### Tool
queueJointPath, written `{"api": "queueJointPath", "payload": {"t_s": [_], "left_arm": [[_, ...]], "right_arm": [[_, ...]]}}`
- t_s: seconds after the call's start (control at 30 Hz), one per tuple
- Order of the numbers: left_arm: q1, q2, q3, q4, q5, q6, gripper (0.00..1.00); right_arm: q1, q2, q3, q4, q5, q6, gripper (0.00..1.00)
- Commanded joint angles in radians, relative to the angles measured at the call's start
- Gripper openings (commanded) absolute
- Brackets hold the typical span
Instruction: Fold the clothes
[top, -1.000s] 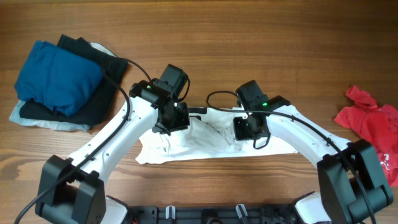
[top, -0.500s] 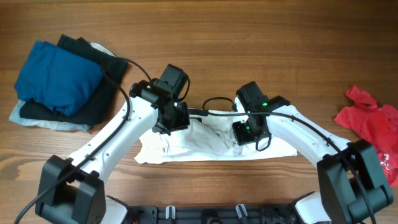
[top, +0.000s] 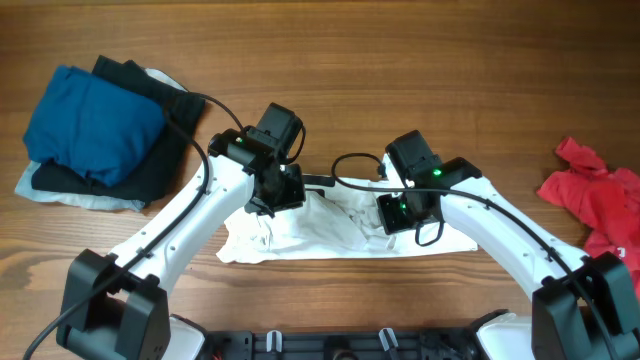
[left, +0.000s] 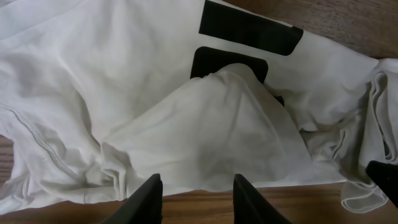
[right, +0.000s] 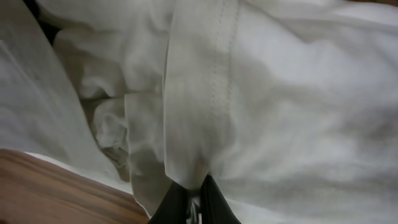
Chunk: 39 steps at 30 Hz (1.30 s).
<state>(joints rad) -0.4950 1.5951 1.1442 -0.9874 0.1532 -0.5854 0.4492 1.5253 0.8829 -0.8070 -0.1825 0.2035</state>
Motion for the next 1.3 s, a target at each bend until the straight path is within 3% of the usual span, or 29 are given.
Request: {"api": "queueJointPath", "payload": {"t_s": [0.0,0.07,0.17,0.3,0.53,0.6,0.67,0.77,0.93,1.17,1.27], "left_arm": [[0.005,-0.007,0.001,0.003,-0.014,0.005,0.37],[0.005,-0.007,0.001,0.003,-0.013,0.005,0.37],[0.005,-0.007,0.001,0.002,-0.013,0.005,0.37],[0.005,-0.007,0.001,-0.009,-0.015,0.005,0.40],[0.053,-0.013,0.001,-0.046,-0.079,0.005,0.39],[0.098,-0.013,0.001,-0.049,-0.082,0.006,0.45],[0.156,-0.010,0.000,-0.051,-0.108,0.006,0.61],[0.208,-0.003,-0.001,-0.052,-0.114,0.006,0.73],[0.249,0.006,-0.068,-0.044,-0.114,0.039,0.81],[0.293,0.006,-0.253,0.139,-0.012,0.217,0.87],[0.293,0.006,-0.310,0.216,-0.010,0.241,0.89]], "right_arm": [[0.005,-0.013,-0.005,0.005,-0.084,-0.018,0.04],[0.005,-0.010,-0.005,0.009,-0.089,-0.018,0.08],[0.005,-0.010,-0.005,0.014,-0.089,-0.019,0.34],[0.005,-0.011,-0.004,0.032,-0.051,-0.006,0.35],[-0.008,-0.128,0.072,-0.084,0.239,0.165,0.34],[-0.029,-0.188,0.088,-0.109,0.290,0.210,0.39],[-0.066,-0.249,0.089,-0.114,0.294,0.219,0.48],[-0.113,-0.286,0.089,-0.131,0.294,0.226,0.54],[-0.150,-0.280,0.079,-0.152,0.294,0.218,0.59],[-0.150,-0.268,0.072,-0.159,0.293,0.219,0.59],[-0.150,-0.268,0.072,-0.159,0.291,0.218,0.60]]}}
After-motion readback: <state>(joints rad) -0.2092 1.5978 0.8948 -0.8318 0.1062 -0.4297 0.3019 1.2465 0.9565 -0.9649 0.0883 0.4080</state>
